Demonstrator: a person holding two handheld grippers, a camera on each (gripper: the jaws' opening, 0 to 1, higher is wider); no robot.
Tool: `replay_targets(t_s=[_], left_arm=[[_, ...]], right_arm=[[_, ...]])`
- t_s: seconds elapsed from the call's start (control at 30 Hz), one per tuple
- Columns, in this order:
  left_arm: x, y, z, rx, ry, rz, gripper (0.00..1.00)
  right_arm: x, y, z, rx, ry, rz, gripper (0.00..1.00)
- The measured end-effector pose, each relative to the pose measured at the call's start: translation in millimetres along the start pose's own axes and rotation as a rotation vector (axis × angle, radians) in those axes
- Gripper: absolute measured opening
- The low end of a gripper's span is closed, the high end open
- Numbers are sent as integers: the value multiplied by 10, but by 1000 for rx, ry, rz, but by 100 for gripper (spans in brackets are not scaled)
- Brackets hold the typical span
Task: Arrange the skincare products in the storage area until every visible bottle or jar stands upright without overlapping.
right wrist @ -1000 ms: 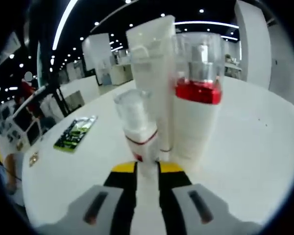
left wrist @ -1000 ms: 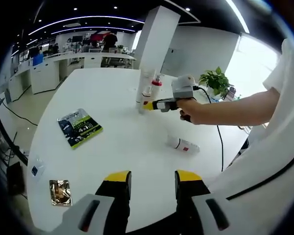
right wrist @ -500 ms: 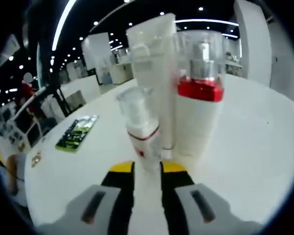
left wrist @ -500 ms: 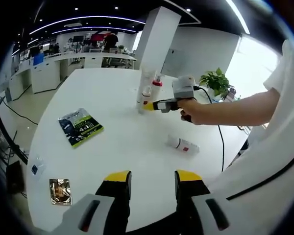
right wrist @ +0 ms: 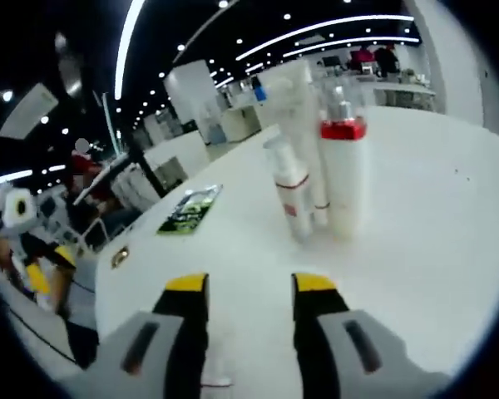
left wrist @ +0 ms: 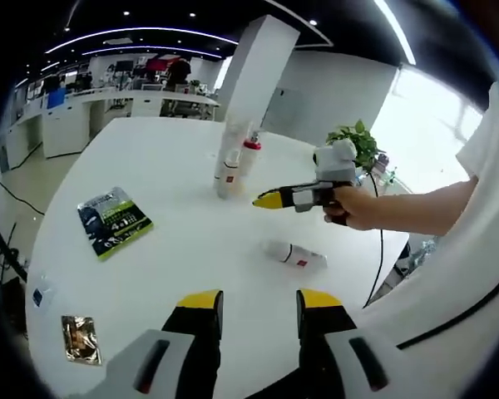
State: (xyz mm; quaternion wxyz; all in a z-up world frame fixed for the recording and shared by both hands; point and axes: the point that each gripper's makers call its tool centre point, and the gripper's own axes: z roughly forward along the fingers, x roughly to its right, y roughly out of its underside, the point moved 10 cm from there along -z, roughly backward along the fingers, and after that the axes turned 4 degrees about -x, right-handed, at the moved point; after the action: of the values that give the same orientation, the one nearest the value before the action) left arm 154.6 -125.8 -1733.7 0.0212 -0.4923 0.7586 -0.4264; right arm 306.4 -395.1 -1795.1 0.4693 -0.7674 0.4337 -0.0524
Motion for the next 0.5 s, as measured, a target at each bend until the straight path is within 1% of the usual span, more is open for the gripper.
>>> replay_targets(t_s=[0.07,0.2,0.23,0.3,0.33,0.43,0.47,0.5], left_arm=[[19,-15,34,-2,15,12,36],[36,-17,92,-7,31,22,36],[51,-19,105,-3,40,23,36],[65,-18,119,-3,46,23,36],[87,-10,143,-4,53,28,36],[120,3,189,-9,68,37,36],[127,4,194,-10,71,38,36],[149,6,216,-12,81,42,36]], right_arm=[[-59,123,-94,-27,-8,-30,43],[-125,304,-265,-85,11,-75,43],[-162,367,-331,-105,17,-105,42],[-198,415,-368,-124,16,-114,40],[-247,478,-413,-155,18,-148,38],[-318,570,-455,-207,32,-189,33],[-338,592,-458,-215,32,-191,33],[-349,624,-462,-245,41,-185,33]])
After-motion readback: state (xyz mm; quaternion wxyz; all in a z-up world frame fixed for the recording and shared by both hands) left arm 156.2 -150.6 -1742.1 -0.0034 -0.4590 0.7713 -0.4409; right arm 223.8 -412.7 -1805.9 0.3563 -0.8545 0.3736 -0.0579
